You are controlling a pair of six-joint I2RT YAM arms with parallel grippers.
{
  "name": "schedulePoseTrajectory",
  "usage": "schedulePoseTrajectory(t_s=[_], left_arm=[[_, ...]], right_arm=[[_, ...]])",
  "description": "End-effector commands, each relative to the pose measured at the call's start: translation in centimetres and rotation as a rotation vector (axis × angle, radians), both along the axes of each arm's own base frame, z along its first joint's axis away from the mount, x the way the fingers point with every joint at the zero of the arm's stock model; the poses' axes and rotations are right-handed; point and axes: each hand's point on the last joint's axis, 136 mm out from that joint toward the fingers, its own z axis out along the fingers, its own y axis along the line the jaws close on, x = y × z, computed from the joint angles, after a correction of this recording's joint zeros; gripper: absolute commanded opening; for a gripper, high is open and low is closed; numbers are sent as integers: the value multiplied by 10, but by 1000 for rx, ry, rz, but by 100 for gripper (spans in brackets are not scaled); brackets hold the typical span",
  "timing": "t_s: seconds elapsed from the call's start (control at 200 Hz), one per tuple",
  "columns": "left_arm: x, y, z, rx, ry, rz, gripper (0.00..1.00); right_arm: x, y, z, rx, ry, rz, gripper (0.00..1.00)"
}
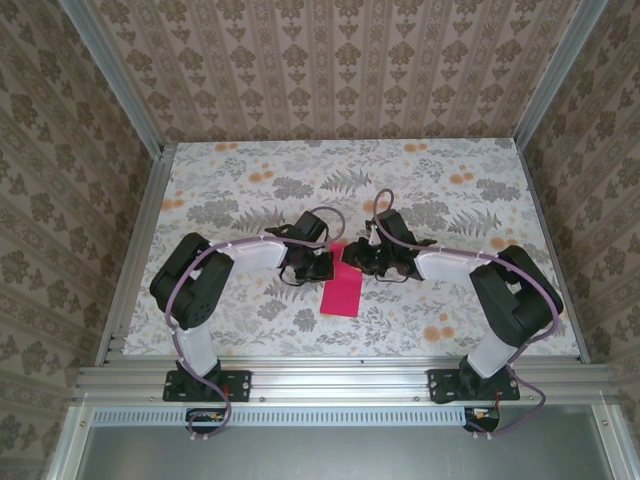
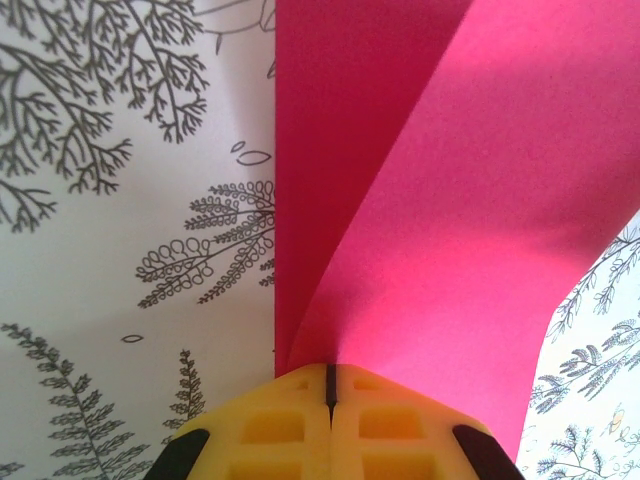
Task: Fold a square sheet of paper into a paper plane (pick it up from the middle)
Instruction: Fold the square sheet of paper in half at the center of the table.
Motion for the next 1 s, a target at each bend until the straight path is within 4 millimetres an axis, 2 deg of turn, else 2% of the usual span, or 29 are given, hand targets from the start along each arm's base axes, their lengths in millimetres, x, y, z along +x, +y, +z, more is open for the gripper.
schedulePoseTrajectory(t_s=[0.0,0.16,0.255,0.315,0.5,0.59,0.69,0.91,0.995], left_arm=[[-16,18,-19,105,54,-17,0],[-17,19,-19,104,54,-15,0],[-18,19,-20,106,55,-17,0],[-18,20,-20,107,55,-17,0],[-19,20,-20,108,54,-16,0],[-19,19,-19,105,53,-17,0],[-18,19,-19,104,53,-19,0],[-19,19,-18,107,52,-21,0],[-19,20,-19,110,52,-21,0]], right_arm=[[-10,-12,-35,-86,88,-4,27],[-17,-24,-57,-129,130,-39,27],[-18,-24,-61,-123,147,-34,27],[-16,-22,-54,-110,140,-29,27],[4,-18,-15,-49,62,-27,28],[12,-20,-12,-51,52,-28,28],[14,-19,-23,-60,72,-19,28],[6,-29,-69,-107,166,-72,27],[6,-32,-73,-116,173,-97,27]])
